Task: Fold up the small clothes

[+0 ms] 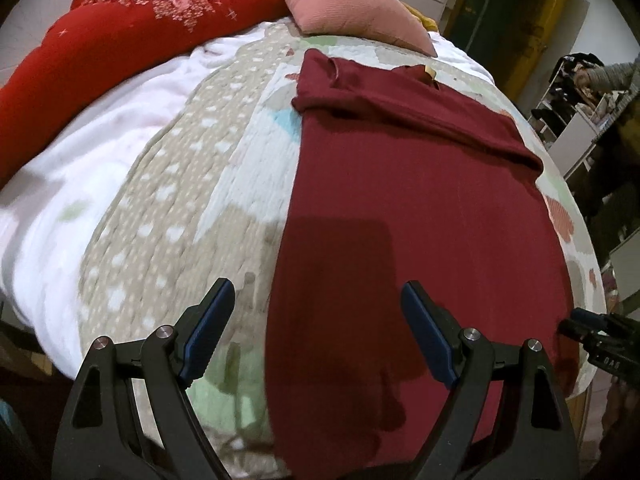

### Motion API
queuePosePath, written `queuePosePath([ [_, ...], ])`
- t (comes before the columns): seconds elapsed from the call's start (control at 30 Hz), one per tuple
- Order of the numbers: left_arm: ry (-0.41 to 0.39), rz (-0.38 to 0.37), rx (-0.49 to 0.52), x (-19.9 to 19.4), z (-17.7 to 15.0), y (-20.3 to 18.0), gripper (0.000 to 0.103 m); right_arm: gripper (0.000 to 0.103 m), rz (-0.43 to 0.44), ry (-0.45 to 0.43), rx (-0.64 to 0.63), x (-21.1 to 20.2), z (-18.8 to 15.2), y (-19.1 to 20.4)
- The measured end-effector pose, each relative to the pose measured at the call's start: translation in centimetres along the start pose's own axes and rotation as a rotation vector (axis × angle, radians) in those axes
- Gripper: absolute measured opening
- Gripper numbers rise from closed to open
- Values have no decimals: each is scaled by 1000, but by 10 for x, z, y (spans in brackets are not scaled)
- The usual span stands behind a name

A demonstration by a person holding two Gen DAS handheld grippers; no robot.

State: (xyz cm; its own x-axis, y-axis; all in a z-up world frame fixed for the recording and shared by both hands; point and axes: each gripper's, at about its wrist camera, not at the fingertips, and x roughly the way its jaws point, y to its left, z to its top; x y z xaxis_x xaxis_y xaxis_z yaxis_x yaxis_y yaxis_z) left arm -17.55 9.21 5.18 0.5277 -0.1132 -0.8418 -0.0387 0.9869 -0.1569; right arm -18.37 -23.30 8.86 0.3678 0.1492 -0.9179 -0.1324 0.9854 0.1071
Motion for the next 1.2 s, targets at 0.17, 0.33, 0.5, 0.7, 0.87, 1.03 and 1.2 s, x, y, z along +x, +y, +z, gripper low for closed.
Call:
queuePosePath([
  [0.17,7,9,-19,-6,-14,4,86,46,14,-3,2,-3,-10,5],
  [0.33,0,40,0,-7,-22,2,86,47,17,-4,10,-1,-15,7],
  [0.5,23,25,-28,-1,-27,6,86,47,1,-7,10,2,-17,12],
  [0.7,53,10,-46,7,-37,13,86,47,3,-25,15,-5,-22,9],
  [0.87,42,14,-38,9,-41,12,86,48,15,-39,59,-12,-31,-5],
  [1.03,42,59,13,13,-44,3,86,50,21,-22,91,-8,-36,-16],
  [1.2,37,76,30,15,-46,1,86,51,-5,-7,49,-2,-37,-8],
])
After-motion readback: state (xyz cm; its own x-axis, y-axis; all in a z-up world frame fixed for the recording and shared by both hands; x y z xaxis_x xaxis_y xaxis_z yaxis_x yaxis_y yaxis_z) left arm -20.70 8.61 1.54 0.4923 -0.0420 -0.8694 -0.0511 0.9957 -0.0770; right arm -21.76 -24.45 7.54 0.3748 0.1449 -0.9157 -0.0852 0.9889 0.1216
